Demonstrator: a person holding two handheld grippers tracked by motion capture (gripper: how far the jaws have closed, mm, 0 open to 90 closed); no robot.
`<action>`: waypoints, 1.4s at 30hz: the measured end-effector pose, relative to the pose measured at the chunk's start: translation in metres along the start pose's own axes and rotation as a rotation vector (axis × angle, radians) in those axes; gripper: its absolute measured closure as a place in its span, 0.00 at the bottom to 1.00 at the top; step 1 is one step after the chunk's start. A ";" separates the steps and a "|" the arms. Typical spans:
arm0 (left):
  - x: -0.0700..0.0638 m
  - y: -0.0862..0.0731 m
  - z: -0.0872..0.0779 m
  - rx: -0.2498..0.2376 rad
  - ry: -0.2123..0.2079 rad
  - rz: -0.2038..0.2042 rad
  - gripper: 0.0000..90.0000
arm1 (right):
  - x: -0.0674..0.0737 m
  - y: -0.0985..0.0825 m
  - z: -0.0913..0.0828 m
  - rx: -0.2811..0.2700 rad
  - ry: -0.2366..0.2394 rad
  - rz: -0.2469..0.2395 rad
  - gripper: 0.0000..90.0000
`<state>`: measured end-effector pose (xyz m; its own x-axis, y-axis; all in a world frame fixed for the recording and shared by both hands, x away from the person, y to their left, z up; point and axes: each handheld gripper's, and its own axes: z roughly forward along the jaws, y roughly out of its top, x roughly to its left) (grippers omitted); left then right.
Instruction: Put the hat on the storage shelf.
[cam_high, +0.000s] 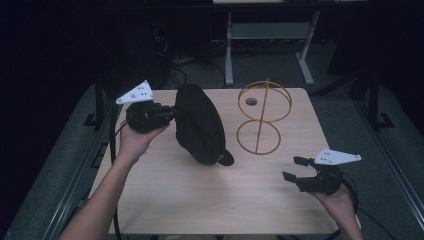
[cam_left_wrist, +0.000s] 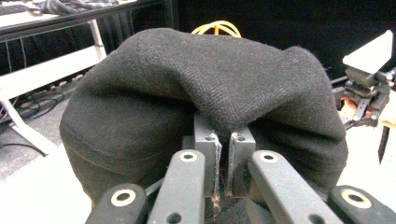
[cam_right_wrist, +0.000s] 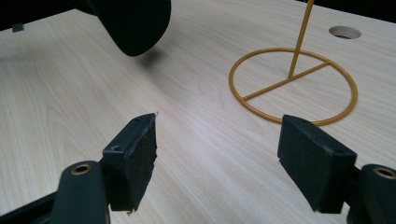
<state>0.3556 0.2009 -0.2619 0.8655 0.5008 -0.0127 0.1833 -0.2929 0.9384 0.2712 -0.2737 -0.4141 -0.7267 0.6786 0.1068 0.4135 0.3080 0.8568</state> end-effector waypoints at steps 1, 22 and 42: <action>0.001 0.002 0.002 0.000 -0.002 0.000 0.96 | 0.000 0.000 0.000 0.000 -0.001 -0.001 0.31; 0.009 0.047 0.054 0.008 -0.068 0.018 0.96 | -0.009 -0.004 -0.005 -0.018 -0.026 0.022 0.31; 0.013 0.122 0.114 0.003 -0.109 0.082 0.96 | -0.018 -0.007 -0.014 -0.071 -0.052 0.057 0.31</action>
<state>0.4422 0.0784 -0.1869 0.9230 0.3839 0.0261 0.1113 -0.3313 0.9369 0.2740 -0.2974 -0.4148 -0.6727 0.7281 0.1319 0.4123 0.2208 0.8839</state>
